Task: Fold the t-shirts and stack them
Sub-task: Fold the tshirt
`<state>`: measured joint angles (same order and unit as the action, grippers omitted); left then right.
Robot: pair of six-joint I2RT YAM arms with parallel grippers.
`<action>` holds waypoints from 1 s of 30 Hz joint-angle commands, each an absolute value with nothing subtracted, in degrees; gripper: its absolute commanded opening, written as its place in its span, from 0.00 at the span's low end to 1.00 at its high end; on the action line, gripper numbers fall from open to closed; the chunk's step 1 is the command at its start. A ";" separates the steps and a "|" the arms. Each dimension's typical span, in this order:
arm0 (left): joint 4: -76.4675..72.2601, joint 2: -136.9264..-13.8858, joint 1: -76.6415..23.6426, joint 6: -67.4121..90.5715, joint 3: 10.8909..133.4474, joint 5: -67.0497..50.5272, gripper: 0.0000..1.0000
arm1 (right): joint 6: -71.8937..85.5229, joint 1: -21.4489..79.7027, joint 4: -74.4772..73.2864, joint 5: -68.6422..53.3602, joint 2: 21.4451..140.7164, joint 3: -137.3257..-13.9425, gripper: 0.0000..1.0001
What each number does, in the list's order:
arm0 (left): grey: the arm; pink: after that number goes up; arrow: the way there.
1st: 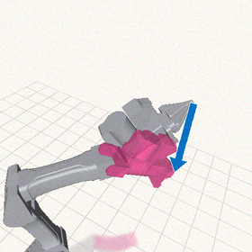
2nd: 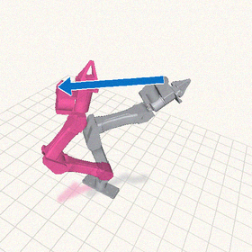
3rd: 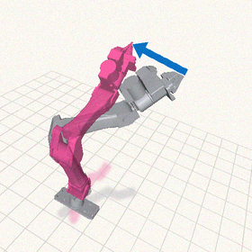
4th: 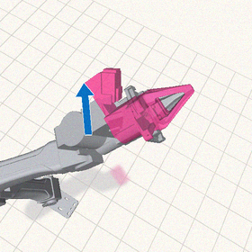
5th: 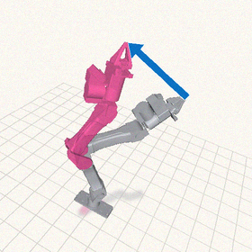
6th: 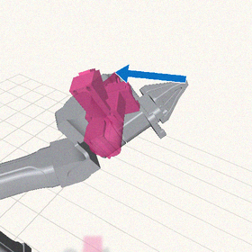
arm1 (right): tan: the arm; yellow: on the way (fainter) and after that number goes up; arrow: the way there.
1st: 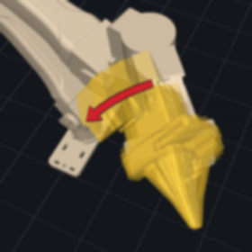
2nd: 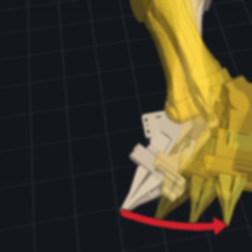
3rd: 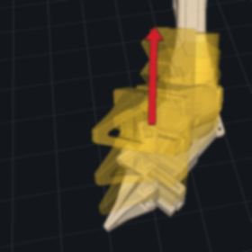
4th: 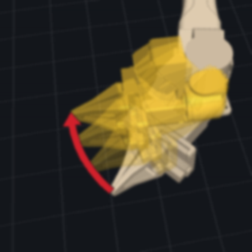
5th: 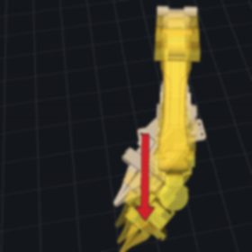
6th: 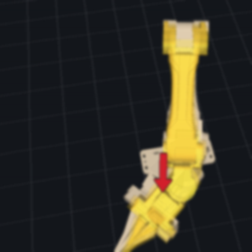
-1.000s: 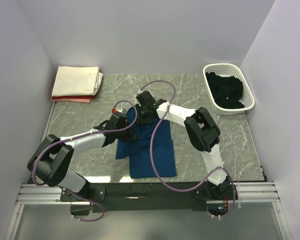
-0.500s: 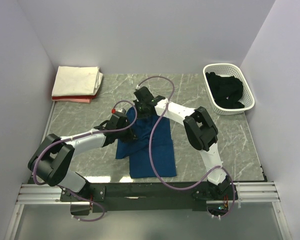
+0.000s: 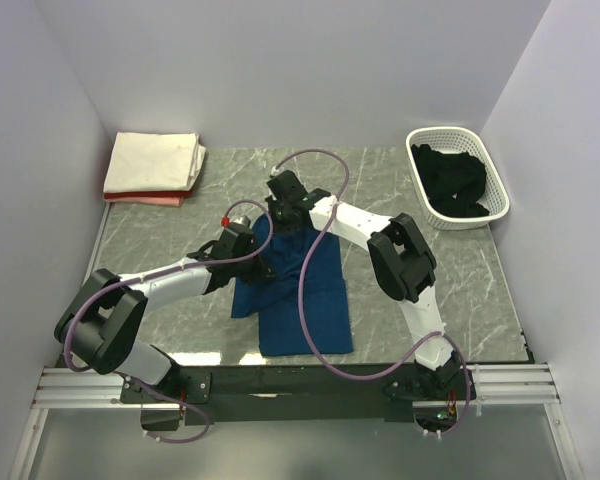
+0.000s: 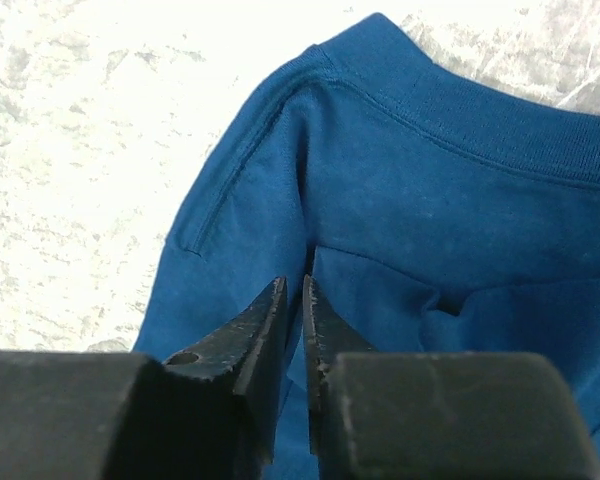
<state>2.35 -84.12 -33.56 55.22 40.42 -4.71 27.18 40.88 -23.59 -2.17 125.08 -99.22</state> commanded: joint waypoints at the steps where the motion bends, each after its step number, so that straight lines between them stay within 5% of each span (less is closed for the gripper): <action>1: 0.44 -83.23 -33.49 55.72 41.84 -4.83 0.01 | 26.63 41.13 -24.52 -1.93 125.33 -100.90 0.20; 5: 0.44 -83.58 -33.49 55.55 42.01 -5.01 0.01 | 26.37 41.40 -25.22 -0.97 126.30 -101.60 0.30; 19: -1.41 -84.73 -33.49 55.72 42.45 -5.45 0.01 | 25.75 41.40 -26.72 -0.35 129.37 -103.80 0.29; 26: -1.32 -84.29 -33.49 56.07 42.63 -4.83 0.01 | 25.58 41.31 -26.28 -1.40 128.76 -106.17 0.00; 30: -1.23 -84.11 -33.49 56.42 42.72 -4.13 0.01 | 25.93 41.05 -24.00 -1.58 125.61 -105.82 0.00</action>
<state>0.62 -84.62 -33.56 55.44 40.53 -4.71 26.04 41.01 -26.20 -1.61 128.97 -103.83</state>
